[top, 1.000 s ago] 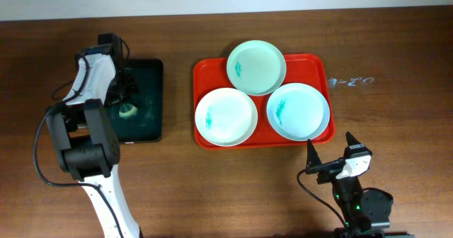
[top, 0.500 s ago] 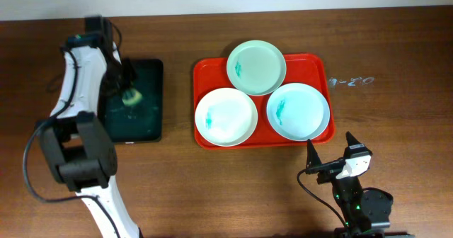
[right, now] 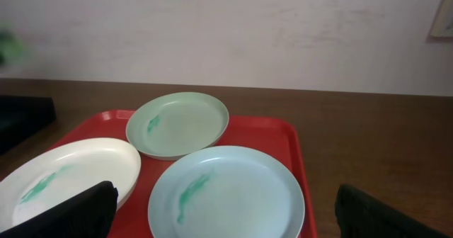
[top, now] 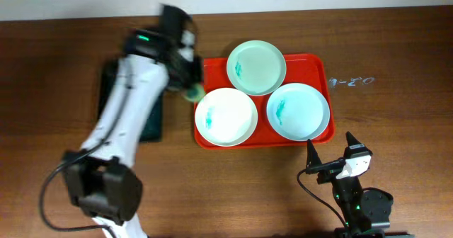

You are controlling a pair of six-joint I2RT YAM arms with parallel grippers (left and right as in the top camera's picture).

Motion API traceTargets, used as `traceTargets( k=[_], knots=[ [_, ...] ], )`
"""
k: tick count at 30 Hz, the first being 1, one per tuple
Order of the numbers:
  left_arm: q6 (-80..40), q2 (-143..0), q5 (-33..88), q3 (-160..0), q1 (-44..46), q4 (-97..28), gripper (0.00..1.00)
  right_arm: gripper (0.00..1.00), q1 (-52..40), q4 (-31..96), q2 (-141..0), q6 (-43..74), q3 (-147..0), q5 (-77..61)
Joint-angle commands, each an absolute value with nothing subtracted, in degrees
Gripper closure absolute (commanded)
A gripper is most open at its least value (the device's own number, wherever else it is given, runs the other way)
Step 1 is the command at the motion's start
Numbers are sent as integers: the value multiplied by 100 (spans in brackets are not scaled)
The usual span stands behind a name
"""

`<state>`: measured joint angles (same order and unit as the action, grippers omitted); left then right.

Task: Clean dirty plates on tray and stack at the side
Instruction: 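Carry the sponge with the left gripper to the front-left plate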

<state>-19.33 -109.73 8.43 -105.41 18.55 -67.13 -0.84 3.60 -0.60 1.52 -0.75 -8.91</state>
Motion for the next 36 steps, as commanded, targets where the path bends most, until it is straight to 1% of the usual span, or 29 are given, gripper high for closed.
traceTargets(
  k=[1, 4, 6, 8, 9, 10, 11, 13, 14, 15, 16, 18, 19, 20, 21, 23, 26, 28, 29, 30, 31, 33, 34, 35, 36],
  knots=[
    [-2705, -11004, 744, -9242, 2779, -5758, 100, 2, -113, 370, -21, 196, -32, -856],
    [-3527, -11004, -14, -8318, 3133, -4587, 100, 2, -110, 370, -21, 196, -32, -856],
    [-3669, -11004, -357, -7752, 3258, -3603, 100, 2, -110, 370, -21, 196, -32, -856],
    [-3669, -11004, -513, -7526, 3262, -3256, 100, 2, -110, 370, -21, 196, -32, -858],
    [-3667, -11004, -548, -7481, 3264, -3175, 97, 2, -110, 370, -21, 196, -32, -858],
    [-3667, -11004, -539, -7478, 3264, -3159, 91, 2, -110, 370, -21, 196, -32, -856],
    [-3664, -11004, -408, -7478, 3264, -3114, 77, 2, -113, 370, -21, 196, -32, -858],
    [-3640, -11000, -117, -7491, 3264, -3024, 73, 2, -110, 370, -21, 196, -32, -856],
    [-3463, -10969, -104, -7561, 3258, -3002, 64, 2, -110, 370, -21, 196, -32, -858],
    [-3310, -10938, -108, -7614, 3242, -3006, 59, 2, -110, 370, -21, 196, -32, -856],
    [-3092, -10816, -108, -7747, 3181, -3083, 55, 2, -110, 370, -21, 196, -32, -856],
    [-3048, -10444, -117, -8023, 2963, -3413, 53, 2, -110, 370, -21, 196, -32, -856],
    [-2978, -10053, -134, -8162, 2709, -3640, 49, 2, -110, 370, -21, 196, -32, -856],
    [-2969, -9677, -193, -8187, 2432, -3780, 31, 2, -110, 370, -21, 196, -32, -856],
    [-2969, -9386, -270, -8187, 2169, -3905, 1, 2, -110, 370, -21, 196, -32, -856],
    [-2969, -8882, -683, -8187, 1448, -4403, 1, 2, -110, 370, -21, 196, -32, -856],
    [-2969, -8816, -799, -8152, 773, -4982, 1, 2, -110, 305, -21, 196, -32, -858],
    [-2971, -8816, -797, -8121, 604, -5151, 1, 2, -113, -231, -21, 810, -32, -1905],
    [-2969, -8816, -797, -8101, 593, -5153, 1, 2, -113, -836, -21, 823, -32, -2659],
    [-2969, -8816, -790, -8099, 596, -5155, 1, 2, -113, -1772, -21, 823, -32, -3190],
    [-2969, -8816, -779, -8099, 596, -5159, 1, 2, -113, -2311, -21, 823, -32, -3310],
    [-2971, -8816, -779, -8099, 596, -5166, 1, 2, -113, -3852, -21, 823, -34, -3317],
    [-2971, -8816, -779, -8099, 596, -5153, 1, 2, -113, -4453, -21, 825, -84, -3129],
    [-2971, -8816, -779, -8099, 596, -5151, 1, 2, -110, -4464, -32, 821, -316, -2805],
    [-2971, -8816, -779, -8099, 596, -5151, 1, 2, -110, -4123, -108, 716, -646, -2580]
  ],
)
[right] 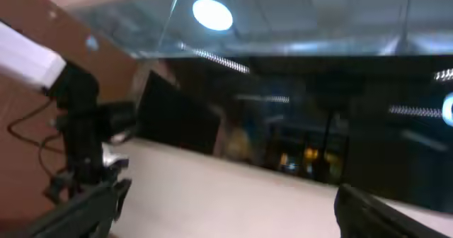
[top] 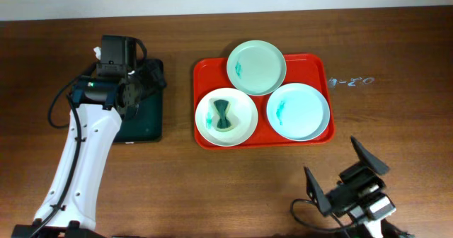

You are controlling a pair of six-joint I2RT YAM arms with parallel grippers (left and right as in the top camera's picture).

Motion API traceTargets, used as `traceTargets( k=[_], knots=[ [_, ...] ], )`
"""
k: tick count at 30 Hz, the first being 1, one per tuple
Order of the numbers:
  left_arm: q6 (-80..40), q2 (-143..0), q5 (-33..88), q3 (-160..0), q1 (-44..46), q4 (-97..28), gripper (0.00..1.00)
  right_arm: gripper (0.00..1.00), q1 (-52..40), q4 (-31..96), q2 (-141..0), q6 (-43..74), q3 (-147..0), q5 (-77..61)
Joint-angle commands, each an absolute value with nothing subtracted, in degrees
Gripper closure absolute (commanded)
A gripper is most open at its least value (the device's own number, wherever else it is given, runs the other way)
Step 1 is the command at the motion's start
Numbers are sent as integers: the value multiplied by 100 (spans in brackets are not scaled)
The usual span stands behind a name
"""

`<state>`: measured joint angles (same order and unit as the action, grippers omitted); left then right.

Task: Clean dirty plates on tray and stack at the side
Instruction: 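Carry the sponge with the left gripper to the front-left plate, then grasp the front-left plate rim with the right gripper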

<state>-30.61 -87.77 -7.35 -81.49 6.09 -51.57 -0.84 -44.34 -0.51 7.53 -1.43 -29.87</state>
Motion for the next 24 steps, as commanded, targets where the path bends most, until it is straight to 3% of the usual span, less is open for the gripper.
traceTargets(
  k=[1, 4, 7, 10, 12, 13, 14, 15, 17, 19, 22, 24],
  knots=[
    [-2971, -8816, -779, -8099, 596, -5151, 1, 2, -110, -3607, -213, 502, -978, -2543],
    [-2969, -8816, -779, -8099, 596, -5157, 1, 2, -110, -648, -1426, 169, -3022, -2541],
    [-2971, -8816, -777, -8099, 596, -5155, 1, 2, -113, 2119, -3789, 176, -5457, -2993],
    [-2971, -8816, -775, -8099, 596, -5223, 1, 2, -113, 2449, -5607, 803, -6488, -5356],
    [-2971, -8816, -775, -8099, 596, -5242, 1, 2, -198, 1986, -6440, 1286, -6501, -5802],
    [-2971, -8816, -775, -8099, 596, -5236, 1, 1, -338, 2086, -6873, 1297, -6501, -5605],
    [-2971, -8816, -775, -8099, 596, -5234, 1, 13, -663, 2499, -7422, 1450, -6501, -4484],
    [-2971, -8816, -775, -8099, 596, -5236, 1, 15, -950, 2832, -7843, 1702, -6501, -3315],
    [-2971, -8816, -777, -8099, 596, -5238, 1, 20, -1334, 3081, -8600, 1855, -6506, -2355],
    [-2971, -8816, -775, -8099, 596, -5236, 1, 42, -1625, 3111, -9620, 1929, -6602, -2349],
    [-2971, -8816, -775, -8099, 596, -5238, 1, 52, -1730, 2915, -10427, 1865, -6720, -2324],
    [-2974, -8816, -775, -8099, 596, -5238, 1, 53, -1730, 2698, -10527, 1568, -6720, -2322]
  ],
)
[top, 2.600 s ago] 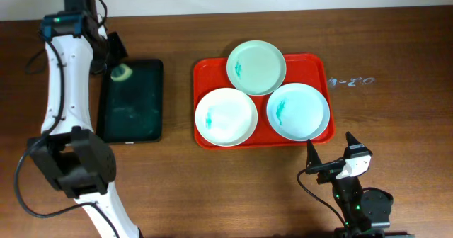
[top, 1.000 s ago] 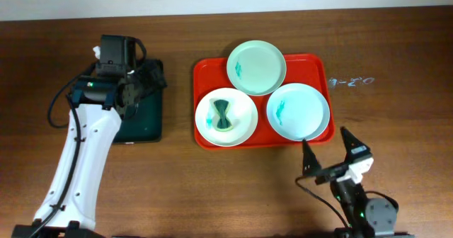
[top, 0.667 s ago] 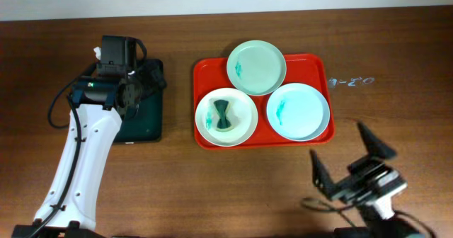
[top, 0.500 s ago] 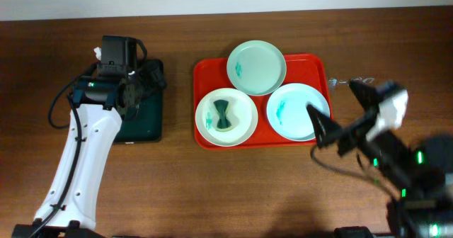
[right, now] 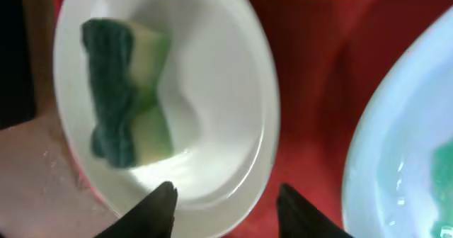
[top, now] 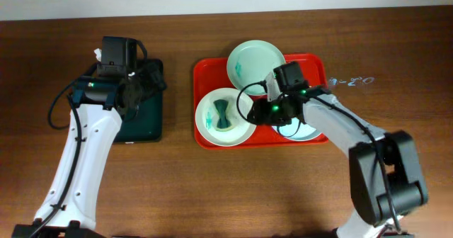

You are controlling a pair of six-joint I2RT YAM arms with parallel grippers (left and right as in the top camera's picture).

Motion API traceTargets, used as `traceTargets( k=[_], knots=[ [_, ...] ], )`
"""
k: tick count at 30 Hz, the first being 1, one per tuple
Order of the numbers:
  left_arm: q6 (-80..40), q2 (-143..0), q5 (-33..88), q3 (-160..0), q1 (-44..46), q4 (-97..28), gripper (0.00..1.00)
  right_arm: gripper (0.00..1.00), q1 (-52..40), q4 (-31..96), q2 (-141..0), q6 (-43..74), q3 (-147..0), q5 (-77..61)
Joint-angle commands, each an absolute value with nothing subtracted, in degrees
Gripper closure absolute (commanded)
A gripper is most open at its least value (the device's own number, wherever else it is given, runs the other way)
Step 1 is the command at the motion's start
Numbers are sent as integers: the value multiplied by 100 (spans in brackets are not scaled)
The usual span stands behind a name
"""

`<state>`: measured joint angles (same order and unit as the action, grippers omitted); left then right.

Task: Clean dirty plates on tray and stack at the side
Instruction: 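Grasp the front-left plate rim with the right gripper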

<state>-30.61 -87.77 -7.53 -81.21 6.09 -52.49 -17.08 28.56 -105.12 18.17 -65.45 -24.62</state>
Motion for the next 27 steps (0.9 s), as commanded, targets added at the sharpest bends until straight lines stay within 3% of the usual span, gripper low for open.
traceTargets(
  k=[1, 4, 10, 22, 24, 25, 26, 27],
  knots=[
    [-2974, -8816, -775, -8099, 596, -5238, 1, 53, -1730, 2558, -10527, 1525, -6720, -2025],
    [-2974, -8816, -773, -8099, 596, -5238, 1, 53, -1730, 2147, -10530, 1249, -6722, -1291],
    [-2993, -8816, -532, -8099, 596, -5188, 1, 62, -1737, 2152, -10600, 1225, -6904, -1302],
    [-2910, -8816, -113, -8084, 602, -5280, 0, 63, -2049, 2078, -11375, 1225, -6890, -919],
    [-2591, -8833, 32, -8051, 690, -5258, 16, 64, -2051, 2071, -11393, 1225, -6893, -921],
    [-2510, -8853, 30, -8038, 764, -5256, 23, 71, -2049, 2067, -11393, 1223, -6893, -919],
    [-2512, -8899, 34, -8029, 875, -5256, 48, 75, -2051, 2069, -11393, 1225, -6893, -932],
    [-2512, -8976, 34, -8027, 1002, -5242, 59, 82, -2051, 2069, -11393, 1227, -6893, -1020]
  ],
)
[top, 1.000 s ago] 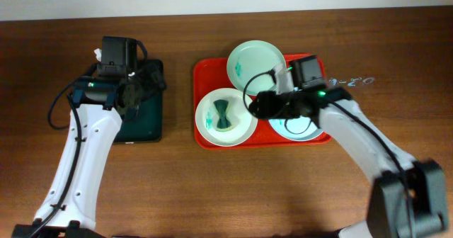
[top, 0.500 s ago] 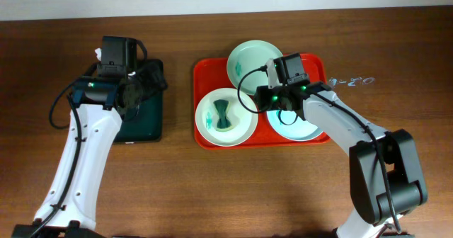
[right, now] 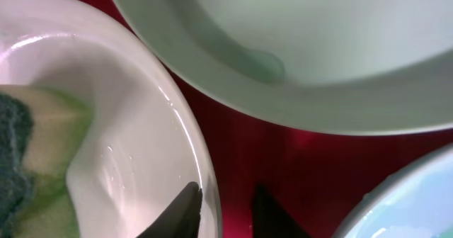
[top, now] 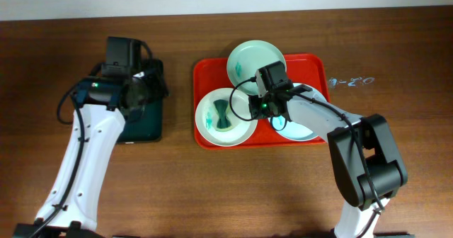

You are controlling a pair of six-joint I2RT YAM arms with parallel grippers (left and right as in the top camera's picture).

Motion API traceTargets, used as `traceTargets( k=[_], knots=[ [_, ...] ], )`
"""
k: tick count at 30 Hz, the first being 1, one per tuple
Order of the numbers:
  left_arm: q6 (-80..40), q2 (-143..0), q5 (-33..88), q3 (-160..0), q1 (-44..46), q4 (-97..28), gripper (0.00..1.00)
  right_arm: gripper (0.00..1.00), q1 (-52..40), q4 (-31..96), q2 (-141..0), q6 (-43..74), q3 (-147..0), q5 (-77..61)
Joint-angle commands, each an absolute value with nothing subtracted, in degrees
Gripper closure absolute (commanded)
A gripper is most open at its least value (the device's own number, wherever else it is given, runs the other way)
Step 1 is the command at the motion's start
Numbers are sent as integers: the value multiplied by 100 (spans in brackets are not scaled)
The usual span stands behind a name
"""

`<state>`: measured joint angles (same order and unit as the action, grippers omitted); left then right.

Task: Clean dirty plates on tray and stack at the side
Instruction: 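Grasp the front-left plate rim with the right gripper, then scrub the held plate with the sponge in the left gripper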

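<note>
Three plates lie on the red tray point(top: 317, 68): a green plate point(top: 256, 62) at the back, a white plate point(top: 212, 128) front left, and a blue plate point(top: 308, 130) front right, half under my right arm. A green sponge point(top: 223, 114) lies in the white plate point(right: 106, 103). My right gripper point(right: 228, 211) straddles that plate's right rim. One fingertip touches the inside of the rim. The other stands outside over the tray point(right: 283, 160), a little apart from the rim. My left gripper point(top: 145, 89) hovers over a dark mat, its fingers hard to make out.
A dark green mat point(top: 141, 125) lies on the brown table point(top: 226, 188) left of the tray. Green smears mark the green plate and the blue plate point(right: 403, 210). The green plate's edge point(right: 318, 68) sits close to the white plate's rim.
My right gripper has shifted up along the white plate's right rim, toward the green plate. Its jaws now stand narrower, with the rim between them. The left arm has barely moved.
First my left gripper held the sponge at the tray's left edge, with the right arm low at the table's front. Then the sponge lay in the white plate and the left gripper was over the mat. Later the right gripper stood open over the white plate's rim, and now straddles it.
</note>
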<state>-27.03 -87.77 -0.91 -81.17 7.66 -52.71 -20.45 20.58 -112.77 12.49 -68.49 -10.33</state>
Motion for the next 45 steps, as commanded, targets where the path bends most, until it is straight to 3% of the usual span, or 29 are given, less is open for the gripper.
traceTargets(
  k=[1, 2, 3, 7, 10, 13, 16, 20, 22, 24, 25, 26, 33, 37, 40, 45],
  knots=[
    [-2510, -9120, 117, -8027, 1175, -5164, 66, 88, -2051, 2071, -11393, 1227, -6893, -1131],
    [-2510, -9295, 270, -8027, 1328, -5065, 64, 90, -2051, 2071, -11393, 1229, -6893, -1179],
    [-2508, -9478, 423, -8027, 1463, -4969, 52, 92, -2051, 2078, -11393, 1232, -6893, -1179],
    [-2213, -10274, 1083, -8027, 1953, -4431, 30, 96, -2051, 2119, -11393, 1247, -6893, -1179],
    [-2220, -10766, 1109, -8027, 2237, -4119, 28, 96, -2051, 2119, -11393, 1247, -6893, -1264],
    [-2224, -11216, 1142, -8029, 2523, -3920, 38, 96, -2051, 2121, -11393, 1247, -6893, -1286],
    [-2268, -11476, 1118, -8029, 2626, -3815, 63, 96, -2051, 2126, -11393, 1247, -6893, -1286],
    [-2456, -11721, 1118, -8029, 2626, -3817, 67, 96, -2051, 2182, -11393, 1245, -6893, -1286],
    [-2477, -11743, 1118, -8029, 2626, -3802, 85, 96, -2051, 2182, -11393, 1245, -6893, -1286],
    [-2475, -11743, 1055, -8029, 2626, -3798, 87, 96, -2051, 2187, -11393, 1245, -6893, -1286],
    [-2475, -11743, 851, -8029, 2626, -3815, 98, 96, -2051, 2196, -11393, 1245, -6893, -1286],
    [-2475, -11743, 679, -8029, 2626, -3837, 100, 96, -2051, 2209, -11393, 1245, -6893, -1284],
    [-2475, -11738, -1890, -8256, 2495, -4613, 100, 96, -2051, 2250, -11393, 1245, -6893, -1284],
    [-2471, -11601, -593, -8945, 2482, -5065, 100, 96, -2051, 2250, -11393, 1245, -6893, -1284],
    [-2471, -11581, 1461, -8925, 2493, -4622, 100, 96, -2051, 2246, -11393, 1247, -6890, -1286],
    [-2475, -11957, 1610, -8423, 2589, -3986, 100, 96, -2051, 2248, -11393, 1245, -6893, -1286]
  ],
)
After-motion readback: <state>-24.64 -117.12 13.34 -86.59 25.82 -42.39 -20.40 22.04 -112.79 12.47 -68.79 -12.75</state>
